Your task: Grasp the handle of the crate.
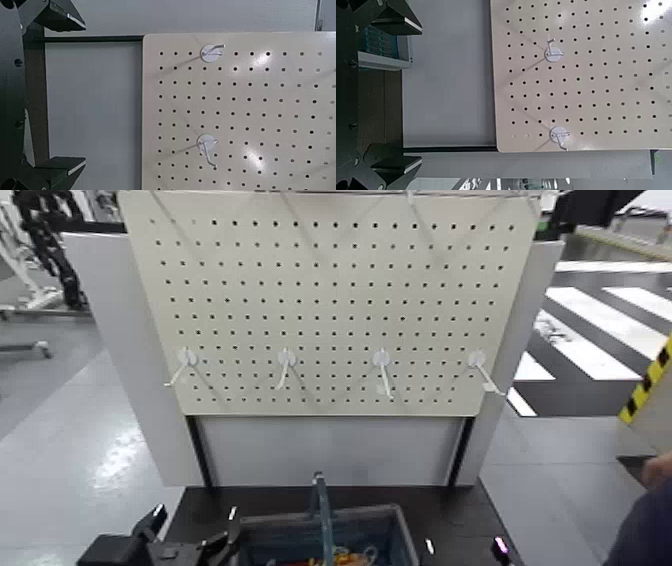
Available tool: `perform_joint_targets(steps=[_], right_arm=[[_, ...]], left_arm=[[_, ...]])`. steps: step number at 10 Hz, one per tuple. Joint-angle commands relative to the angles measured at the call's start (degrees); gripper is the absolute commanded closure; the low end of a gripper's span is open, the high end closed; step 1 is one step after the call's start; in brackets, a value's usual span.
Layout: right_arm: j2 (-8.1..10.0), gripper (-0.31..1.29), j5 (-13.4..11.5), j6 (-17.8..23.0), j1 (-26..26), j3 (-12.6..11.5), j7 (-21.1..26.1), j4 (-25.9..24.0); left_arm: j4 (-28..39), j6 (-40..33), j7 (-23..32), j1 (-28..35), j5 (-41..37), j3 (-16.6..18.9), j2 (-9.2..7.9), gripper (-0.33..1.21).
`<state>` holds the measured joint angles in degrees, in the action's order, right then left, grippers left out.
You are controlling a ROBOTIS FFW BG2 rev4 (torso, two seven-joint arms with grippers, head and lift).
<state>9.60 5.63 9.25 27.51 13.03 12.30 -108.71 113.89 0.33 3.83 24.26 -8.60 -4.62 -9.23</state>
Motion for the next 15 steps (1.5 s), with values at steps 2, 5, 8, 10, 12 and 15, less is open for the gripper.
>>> perform_joint_targets(steps=[2, 5, 8, 10, 12, 15], right_arm=[[0.15, 0.15, 0.0, -0.2, -0.1, 0.0, -0.2, 0.0], [0.15, 0.15, 0.0, -0.4, -0.2, 0.1, -0.3, 0.1], [0.24, 0.15, 0.1, -0.6, -0.4, 0.2, -0.4, 0.1], [0.33, 0.15, 0.1, -0.8, -0.4, 0.2, -0.4, 0.1], [0.42, 0.15, 0.1, -1.1, -0.5, 0.3, -0.4, 0.0], [0.51, 0.15, 0.1, -1.5, -0.5, 0.3, -0.5, -0.3]], left_arm=[[-0.5, -0.5, -0.2, -0.2, -0.4, 0.1, 0.26, 0.11], [-1.7, -1.2, -4.0, -1.4, -2.9, 0.8, 0.44, 0.11], [-3.1, 0.9, -12.8, -4.8, -9.6, 1.7, 0.35, 0.10], [-2.4, 6.7, -15.4, -7.6, -19.7, 1.0, -1.85, 0.09], [-2.0, 15.7, -18.1, -10.2, -31.8, 2.1, -2.73, 0.09], [-2.5, 27.7, -16.0, -11.3, -47.7, 3.7, -3.96, 0.09]])
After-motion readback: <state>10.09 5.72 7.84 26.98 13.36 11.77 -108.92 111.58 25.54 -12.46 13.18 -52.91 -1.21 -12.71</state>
